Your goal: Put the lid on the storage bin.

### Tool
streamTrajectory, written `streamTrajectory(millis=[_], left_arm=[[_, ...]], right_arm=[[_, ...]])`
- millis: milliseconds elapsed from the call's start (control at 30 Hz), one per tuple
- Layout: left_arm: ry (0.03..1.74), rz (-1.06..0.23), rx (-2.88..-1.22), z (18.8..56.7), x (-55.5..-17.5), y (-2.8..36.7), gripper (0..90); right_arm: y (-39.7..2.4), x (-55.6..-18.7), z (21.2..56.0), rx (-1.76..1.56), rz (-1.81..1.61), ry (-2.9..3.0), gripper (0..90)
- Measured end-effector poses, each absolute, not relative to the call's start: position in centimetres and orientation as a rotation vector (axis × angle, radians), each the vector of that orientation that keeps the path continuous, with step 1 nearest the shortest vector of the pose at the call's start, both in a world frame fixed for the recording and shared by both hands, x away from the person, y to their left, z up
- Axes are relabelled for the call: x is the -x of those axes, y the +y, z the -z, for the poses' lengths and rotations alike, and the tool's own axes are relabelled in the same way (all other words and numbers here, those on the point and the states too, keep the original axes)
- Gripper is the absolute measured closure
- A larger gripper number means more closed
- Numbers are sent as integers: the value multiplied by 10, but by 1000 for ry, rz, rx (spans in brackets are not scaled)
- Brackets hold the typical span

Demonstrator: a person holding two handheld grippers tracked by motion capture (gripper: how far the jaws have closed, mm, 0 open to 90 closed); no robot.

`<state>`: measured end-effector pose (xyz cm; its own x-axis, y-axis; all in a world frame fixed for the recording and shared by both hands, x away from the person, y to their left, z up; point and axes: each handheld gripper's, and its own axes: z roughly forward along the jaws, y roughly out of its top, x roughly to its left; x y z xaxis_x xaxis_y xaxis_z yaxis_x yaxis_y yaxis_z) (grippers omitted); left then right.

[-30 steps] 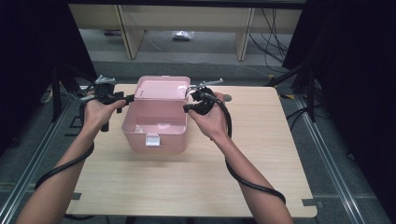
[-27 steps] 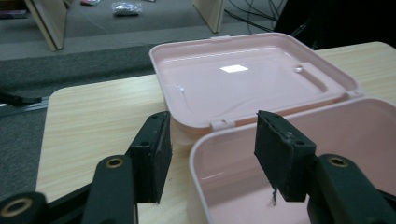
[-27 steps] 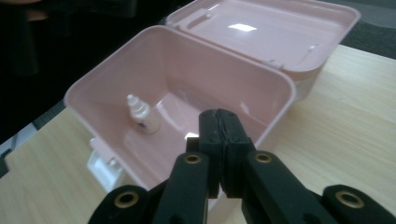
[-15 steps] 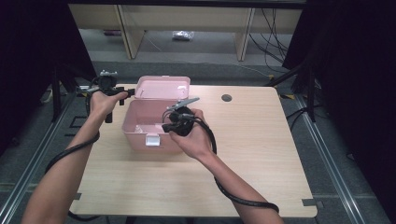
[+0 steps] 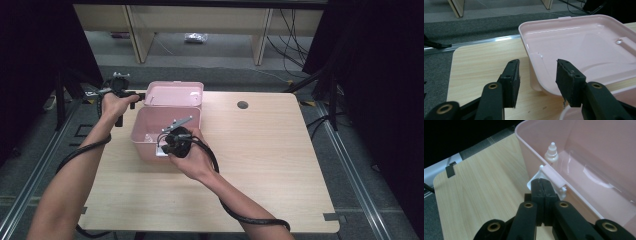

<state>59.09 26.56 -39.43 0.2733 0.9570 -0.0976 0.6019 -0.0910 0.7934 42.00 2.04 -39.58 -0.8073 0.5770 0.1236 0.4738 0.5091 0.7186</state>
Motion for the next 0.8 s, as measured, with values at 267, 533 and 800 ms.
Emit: streamTrajectory(millis=[267, 533, 800], left_arm=[[1411, -612, -1826, 396, -607, 261, 558], [1402, -613, -1854, 397, -616, 251, 567], [1416, -614, -1867, 403, -625, 249, 568]], right_arm=[[25, -418, 399, -947, -1153, 2625, 900], [28, -419, 403, -895, -1152, 2623, 900], [30, -422, 408, -868, -1125, 2604, 900]])
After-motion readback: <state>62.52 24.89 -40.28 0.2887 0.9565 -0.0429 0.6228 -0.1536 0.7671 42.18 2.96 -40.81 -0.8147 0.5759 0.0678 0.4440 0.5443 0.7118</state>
